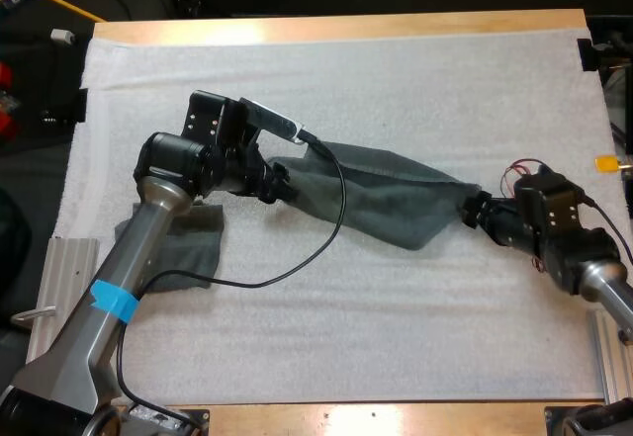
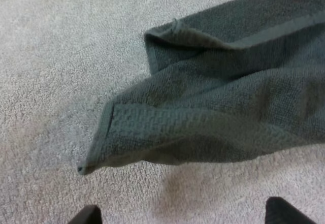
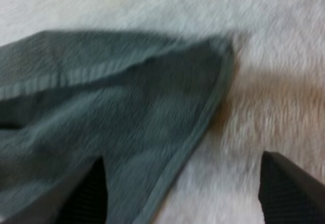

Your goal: Pick towel from pile, fold and stack

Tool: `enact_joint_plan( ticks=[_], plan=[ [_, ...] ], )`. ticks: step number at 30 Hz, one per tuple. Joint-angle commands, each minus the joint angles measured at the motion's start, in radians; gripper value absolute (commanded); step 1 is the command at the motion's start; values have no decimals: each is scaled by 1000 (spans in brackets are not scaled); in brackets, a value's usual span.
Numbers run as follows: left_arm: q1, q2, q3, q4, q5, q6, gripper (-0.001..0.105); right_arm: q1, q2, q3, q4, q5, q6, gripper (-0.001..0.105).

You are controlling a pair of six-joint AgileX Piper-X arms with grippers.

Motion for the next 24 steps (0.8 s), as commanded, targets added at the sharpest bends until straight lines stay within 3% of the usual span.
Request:
enact_joint_plan(
  ticks=[1,7,13,17,24],
  plan=[
    [-4,-11,-1,9,7,5,62,-2,11,-3,-37,21,-37,62],
    [-4,-11,-1,50,8,5,62,-2,90,-3,-132,103,-164,60],
    [-4,-11,-1,57,8,5,62,-2,148,-7,-196,161,-259,35],
    [-4,-11,-1,57,8,5,62,-2,196,-37,-199,163,-336,35],
    [-4,-11,-1,57,8,5,62,-2,291,-124,-174,186,-343,35]
  ],
)
